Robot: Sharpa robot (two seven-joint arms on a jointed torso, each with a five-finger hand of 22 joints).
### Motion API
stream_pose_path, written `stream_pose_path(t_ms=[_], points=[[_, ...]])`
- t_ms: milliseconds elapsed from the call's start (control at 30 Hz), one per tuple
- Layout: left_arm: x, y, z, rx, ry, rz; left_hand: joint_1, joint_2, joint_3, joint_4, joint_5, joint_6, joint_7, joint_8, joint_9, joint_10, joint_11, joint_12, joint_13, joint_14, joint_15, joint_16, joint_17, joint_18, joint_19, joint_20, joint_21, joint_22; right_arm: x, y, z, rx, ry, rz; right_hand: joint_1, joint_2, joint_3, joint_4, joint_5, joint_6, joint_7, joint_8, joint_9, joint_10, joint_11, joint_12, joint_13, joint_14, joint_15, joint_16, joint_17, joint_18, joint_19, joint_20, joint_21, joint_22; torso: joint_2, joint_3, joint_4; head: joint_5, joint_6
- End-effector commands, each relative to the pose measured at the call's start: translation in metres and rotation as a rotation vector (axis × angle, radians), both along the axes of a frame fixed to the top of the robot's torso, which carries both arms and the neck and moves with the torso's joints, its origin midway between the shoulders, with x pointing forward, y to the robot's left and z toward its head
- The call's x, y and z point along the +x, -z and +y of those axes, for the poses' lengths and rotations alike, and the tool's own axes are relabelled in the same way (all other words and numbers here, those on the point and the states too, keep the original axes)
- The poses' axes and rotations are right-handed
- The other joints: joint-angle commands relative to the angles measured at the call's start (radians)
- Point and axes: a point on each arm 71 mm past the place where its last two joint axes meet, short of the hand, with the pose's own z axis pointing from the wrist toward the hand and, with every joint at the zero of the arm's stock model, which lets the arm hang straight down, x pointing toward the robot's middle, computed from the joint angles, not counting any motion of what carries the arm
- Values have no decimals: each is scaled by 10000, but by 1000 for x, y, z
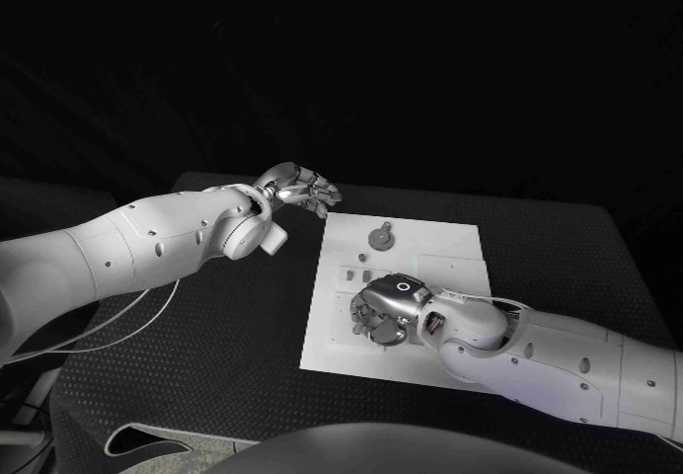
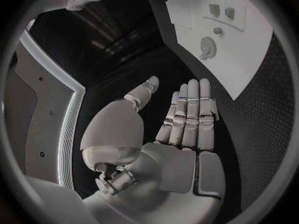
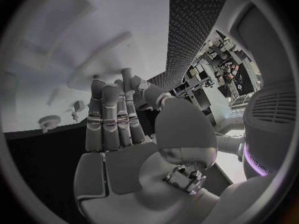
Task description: Assemble the parts on the task board
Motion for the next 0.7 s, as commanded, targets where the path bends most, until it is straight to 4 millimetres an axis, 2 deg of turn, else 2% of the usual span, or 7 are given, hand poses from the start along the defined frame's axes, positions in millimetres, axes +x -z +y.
stream_pose_path(t_ms=[33,267,500,600,633,700], points=[[0,-1,-3,-132,153,-7,-68,-22,-5,47,10,21,-13,66,-11,-63,-16,6,-13,40,31,-61,12,179,28,20,-57,11,-3,6,0,-346,-84,144,60,55,50,15,68,91,-39,51,220,74,15,-7,1,-17,-84,50,10,75,41,-18,47,231,4,2,4,-16,-12],[0,-1,-4,-137,176,2,-68,-23,-6,48,10,22,-15,68,-12,-63,-16,6,-14,41,32,-70,22,178,28,21,-61,12,-5,8,6,-320,-174,480,49,50,45,15,66,86,-36,44,223,71,17,-16,6,-24,-82,54,12,75,34,-16,47,230,2,-14,16,-69,-24],[0,-1,-4,-137,176,1,-68,-21,-6,50,10,24,-17,70,-13,-63,-16,6,-16,42,32,-75,30,178,28,21,-64,13,-6,13,7,-398,-68,626,9,8,42,14,69,-36,17,-46,223,-56,68,-135,10,-113,-30,16,-14,75,-49,10,15,222,-2,3,20,-65,-25],[0,-1,-3,-128,138,-15,-70,-20,-6,52,10,26,-18,72,-13,-63,-16,6,-16,42,32,-78,33,178,29,22,-65,14,-5,14,3,-347,57,736,60,-255,26,8,71,-238,99,-178,187,-276,149,-290,-28,-201,52,-15,-34,75,-140,30,-12,227,-3,-4,19,-113,-23],[0,-1,-2,-119,112,-18,-70,-20,-6,52,10,27,-18,72,-13,-63,-16,6,-16,43,32,-78,34,178,29,22,-65,14,-4,14,2,-319,87,733,119,-480,15,12,72,-535,214,-359,113,-478,226,-420,-71,-267,118,-29,-39,68,-201,45,-26,231,-1,-11,14,-119,-23],[0,-1,-2,-117,109,-16,-69,-21,-6,52,10,27,-18,73,-13,-62,-16,6,-16,43,32,-79,36,178,29,21,-66,14,-4,14,1,-251,150,762,81,-694,-37,39,66,-734,317,-488,55,-707,322,-567,-121,-336,208,-30,-41,58,-248,82,-27,236,-2,-18,4,-108,-20]])
